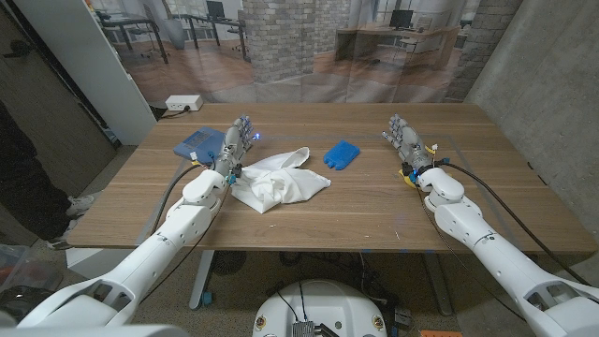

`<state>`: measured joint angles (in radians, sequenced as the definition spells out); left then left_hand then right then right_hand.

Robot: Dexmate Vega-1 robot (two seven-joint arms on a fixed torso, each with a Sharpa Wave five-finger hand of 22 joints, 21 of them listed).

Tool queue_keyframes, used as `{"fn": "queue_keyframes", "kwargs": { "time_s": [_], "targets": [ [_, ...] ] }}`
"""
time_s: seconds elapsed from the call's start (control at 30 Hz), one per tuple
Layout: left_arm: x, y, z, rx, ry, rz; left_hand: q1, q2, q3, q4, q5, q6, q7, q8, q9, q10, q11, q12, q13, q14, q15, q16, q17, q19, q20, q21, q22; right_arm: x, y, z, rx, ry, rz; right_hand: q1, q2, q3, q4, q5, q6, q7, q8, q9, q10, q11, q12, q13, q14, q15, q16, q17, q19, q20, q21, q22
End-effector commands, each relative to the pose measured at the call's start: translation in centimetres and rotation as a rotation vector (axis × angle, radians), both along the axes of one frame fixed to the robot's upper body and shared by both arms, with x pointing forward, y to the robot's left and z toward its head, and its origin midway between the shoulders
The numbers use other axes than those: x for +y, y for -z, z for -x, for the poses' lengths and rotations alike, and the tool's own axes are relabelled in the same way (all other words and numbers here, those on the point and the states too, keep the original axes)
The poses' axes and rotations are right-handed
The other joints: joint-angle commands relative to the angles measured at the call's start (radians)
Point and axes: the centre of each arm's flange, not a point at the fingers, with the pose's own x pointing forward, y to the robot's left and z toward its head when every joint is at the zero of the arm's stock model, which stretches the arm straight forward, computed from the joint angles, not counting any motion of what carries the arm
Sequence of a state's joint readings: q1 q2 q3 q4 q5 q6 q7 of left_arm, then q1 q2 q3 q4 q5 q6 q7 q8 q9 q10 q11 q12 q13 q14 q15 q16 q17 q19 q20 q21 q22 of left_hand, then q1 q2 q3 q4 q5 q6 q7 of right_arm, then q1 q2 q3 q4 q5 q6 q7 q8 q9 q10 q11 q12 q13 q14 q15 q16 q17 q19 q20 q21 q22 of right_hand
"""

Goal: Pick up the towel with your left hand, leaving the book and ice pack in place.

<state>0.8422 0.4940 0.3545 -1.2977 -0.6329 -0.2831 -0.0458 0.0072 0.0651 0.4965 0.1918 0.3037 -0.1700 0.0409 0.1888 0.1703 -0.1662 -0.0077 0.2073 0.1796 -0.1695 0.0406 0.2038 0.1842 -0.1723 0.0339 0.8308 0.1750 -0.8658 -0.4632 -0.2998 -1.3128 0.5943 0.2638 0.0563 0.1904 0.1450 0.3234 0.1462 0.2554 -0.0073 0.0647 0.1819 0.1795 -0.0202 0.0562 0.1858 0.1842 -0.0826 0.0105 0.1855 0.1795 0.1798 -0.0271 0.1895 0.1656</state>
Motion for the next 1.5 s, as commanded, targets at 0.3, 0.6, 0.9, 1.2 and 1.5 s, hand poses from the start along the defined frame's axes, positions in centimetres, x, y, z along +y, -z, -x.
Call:
{"fn": "queue_keyframes", "kwargs": {
  "time_s": [0.3, 0.6, 0.9, 1.2, 1.5],
  "targets": [
    [0.0, -0.4, 0.8, -0.026, -0.027, -0.027, 0.019, 0.1, 0.022, -0.012, 0.007, -0.076, -0.027, 0.013, 0.006, -0.072, 0.022, 0.031, 0.006, -0.098, 0.076, 0.032, 0.001, -0.167, 0.162, 0.01, 0.003, -0.2, 0.6, 0.3, 0.006, 0.003, -0.006, 0.005, 0.007, 0.006, -0.002, 0.007, -0.001, 0.009, 0.007, 0.004, 0.001, 0.011, 0.005, 0.002, -0.009, -0.001, 0.006, 0.004, 0.008, 0.002, 0.005, 0.005],
    [0.2, -1.4, 1.6, -0.051, -0.057, -0.086, 0.055, 0.051, 0.02, -0.058, -0.008, -0.003, -0.059, 0.018, 0.006, -0.002, 0.053, 0.041, 0.007, -0.043, 0.096, 0.026, -0.004, -0.152, 0.162, -0.014, 0.001, -0.3, 0.6, 0.4, 0.006, 0.005, -0.006, 0.004, 0.006, 0.008, -0.003, 0.006, -0.001, 0.009, 0.007, 0.004, 0.003, 0.012, 0.005, 0.002, -0.008, -0.001, 0.006, 0.004, 0.009, 0.002, 0.005, 0.005],
    [0.1, -2.8, 2.4, -0.081, -0.075, -0.182, 0.15, 0.044, 0.053, -0.147, -0.054, 0.05, -0.055, 0.015, 0.006, 0.041, 0.049, 0.038, 0.009, 0.011, 0.11, 0.016, -0.007, -0.109, 0.173, -0.038, 0.002, -0.5, 0.8, 0.5, 0.005, 0.008, -0.011, 0.004, 0.005, 0.009, -0.005, 0.006, -0.001, 0.01, 0.007, 0.004, 0.003, 0.012, 0.005, 0.002, -0.008, 0.0, 0.006, 0.004, 0.009, 0.002, 0.005, 0.005],
    [-0.1, -3.9, 2.9, -0.091, -0.057, -0.249, 0.184, 0.039, 0.062, -0.182, -0.076, 0.056, -0.056, 0.01, 0.006, 0.056, 0.059, 0.037, 0.009, 0.041, 0.112, 0.017, -0.007, -0.095, 0.175, -0.048, 0.003, -0.6, 0.9, 0.6, 0.002, 0.006, -0.019, 0.004, 0.004, 0.01, -0.007, 0.005, -0.001, 0.012, 0.007, 0.004, 0.003, 0.013, 0.005, 0.002, -0.007, 0.001, 0.005, 0.003, 0.01, 0.004, 0.004, 0.005],
    [-0.4, -5.3, 3.9, -0.116, -0.056, -0.332, 0.194, 0.029, 0.061, -0.197, -0.086, 0.059, -0.057, 0.008, 0.007, 0.059, 0.062, 0.035, 0.01, 0.039, 0.112, 0.012, -0.007, -0.092, 0.177, -0.053, 0.004, -0.8, 1.1, 0.7, -0.001, 0.005, -0.027, 0.004, 0.003, 0.011, -0.008, 0.005, 0.0, 0.012, 0.007, 0.004, 0.004, 0.013, 0.005, 0.002, -0.007, 0.001, 0.005, 0.003, 0.009, 0.004, 0.004, 0.005]
  ]
}}
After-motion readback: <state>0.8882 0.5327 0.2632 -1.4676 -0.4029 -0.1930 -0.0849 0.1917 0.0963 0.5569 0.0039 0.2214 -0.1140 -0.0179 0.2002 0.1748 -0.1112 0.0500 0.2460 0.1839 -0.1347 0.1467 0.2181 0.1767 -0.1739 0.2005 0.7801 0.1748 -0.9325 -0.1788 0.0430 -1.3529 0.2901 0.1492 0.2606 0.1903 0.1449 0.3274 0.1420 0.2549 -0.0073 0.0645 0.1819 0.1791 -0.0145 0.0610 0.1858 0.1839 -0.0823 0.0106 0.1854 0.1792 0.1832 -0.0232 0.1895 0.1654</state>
